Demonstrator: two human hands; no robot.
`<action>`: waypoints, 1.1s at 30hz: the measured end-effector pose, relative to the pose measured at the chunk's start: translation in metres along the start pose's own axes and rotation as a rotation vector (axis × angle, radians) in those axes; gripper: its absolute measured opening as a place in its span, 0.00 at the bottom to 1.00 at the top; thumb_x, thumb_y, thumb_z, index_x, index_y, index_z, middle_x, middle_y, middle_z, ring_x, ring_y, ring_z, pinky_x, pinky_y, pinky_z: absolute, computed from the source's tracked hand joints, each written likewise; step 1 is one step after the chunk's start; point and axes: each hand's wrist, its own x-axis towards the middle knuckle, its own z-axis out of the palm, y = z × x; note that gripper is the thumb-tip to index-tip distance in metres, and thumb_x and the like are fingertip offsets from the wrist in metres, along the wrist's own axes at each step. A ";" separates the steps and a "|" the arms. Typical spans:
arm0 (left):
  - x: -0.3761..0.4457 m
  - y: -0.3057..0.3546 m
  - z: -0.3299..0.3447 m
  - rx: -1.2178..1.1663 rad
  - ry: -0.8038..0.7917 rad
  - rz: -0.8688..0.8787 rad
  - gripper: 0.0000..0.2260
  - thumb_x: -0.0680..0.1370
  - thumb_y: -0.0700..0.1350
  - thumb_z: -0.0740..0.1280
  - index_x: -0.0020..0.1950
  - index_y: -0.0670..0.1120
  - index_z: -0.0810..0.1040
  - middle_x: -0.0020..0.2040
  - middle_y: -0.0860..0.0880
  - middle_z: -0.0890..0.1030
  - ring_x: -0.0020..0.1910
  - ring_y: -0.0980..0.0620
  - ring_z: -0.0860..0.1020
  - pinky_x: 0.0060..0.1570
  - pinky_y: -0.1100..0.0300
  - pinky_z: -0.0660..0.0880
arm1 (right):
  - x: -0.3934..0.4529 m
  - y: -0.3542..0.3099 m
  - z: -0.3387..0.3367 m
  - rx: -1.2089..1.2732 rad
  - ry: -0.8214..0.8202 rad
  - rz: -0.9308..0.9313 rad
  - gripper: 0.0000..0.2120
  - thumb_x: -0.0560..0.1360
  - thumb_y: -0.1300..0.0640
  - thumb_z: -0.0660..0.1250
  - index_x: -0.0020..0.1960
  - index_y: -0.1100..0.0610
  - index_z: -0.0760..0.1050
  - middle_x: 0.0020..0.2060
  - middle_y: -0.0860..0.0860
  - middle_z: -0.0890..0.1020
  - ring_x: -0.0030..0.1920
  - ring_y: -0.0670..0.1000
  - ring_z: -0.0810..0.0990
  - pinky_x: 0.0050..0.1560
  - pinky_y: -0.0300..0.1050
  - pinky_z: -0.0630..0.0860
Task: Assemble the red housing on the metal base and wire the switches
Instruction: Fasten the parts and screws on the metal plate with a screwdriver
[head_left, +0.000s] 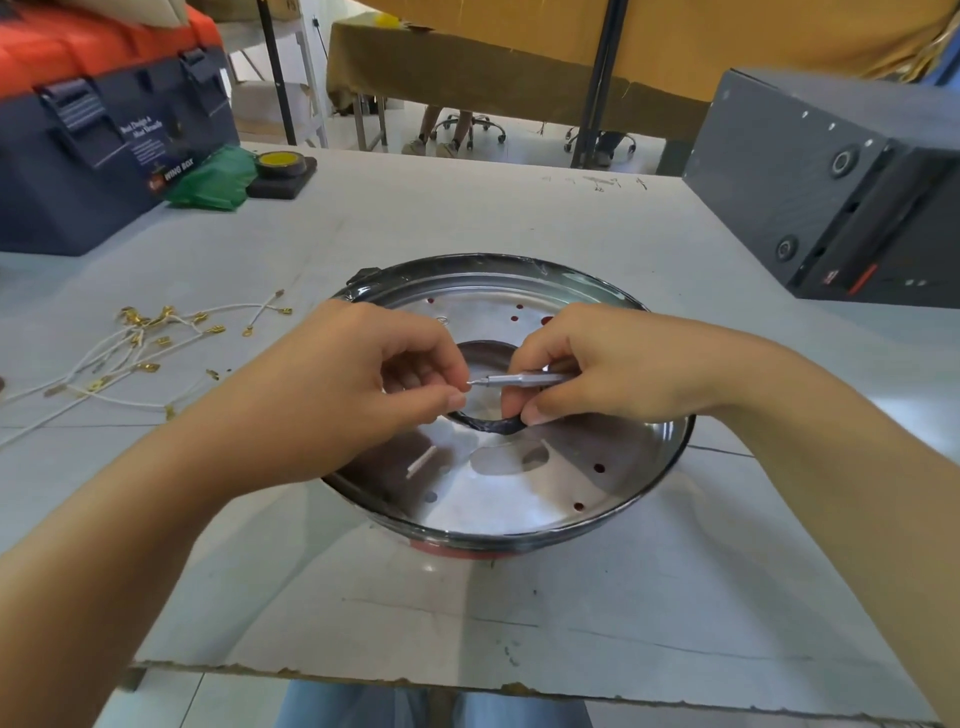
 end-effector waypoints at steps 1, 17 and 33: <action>0.000 0.000 0.000 0.000 -0.007 -0.004 0.03 0.70 0.49 0.68 0.40 0.54 0.81 0.36 0.58 0.82 0.39 0.58 0.79 0.42 0.69 0.74 | 0.001 0.001 0.000 0.006 -0.007 -0.003 0.05 0.73 0.56 0.70 0.42 0.46 0.81 0.36 0.42 0.80 0.39 0.40 0.76 0.42 0.36 0.72; 0.013 0.002 -0.001 -0.406 -0.006 -0.155 0.03 0.66 0.42 0.74 0.39 0.45 0.82 0.34 0.46 0.85 0.36 0.51 0.83 0.43 0.54 0.79 | -0.001 -0.006 0.002 0.306 0.276 -0.180 0.01 0.70 0.57 0.73 0.41 0.54 0.81 0.26 0.38 0.76 0.30 0.38 0.73 0.33 0.25 0.66; 0.005 0.015 0.006 -0.561 0.021 -0.210 0.14 0.70 0.47 0.71 0.52 0.44 0.74 0.42 0.48 0.86 0.43 0.50 0.84 0.48 0.54 0.81 | -0.014 -0.012 0.006 0.403 0.375 -0.180 0.03 0.71 0.58 0.72 0.39 0.54 0.80 0.30 0.43 0.78 0.33 0.39 0.74 0.37 0.28 0.70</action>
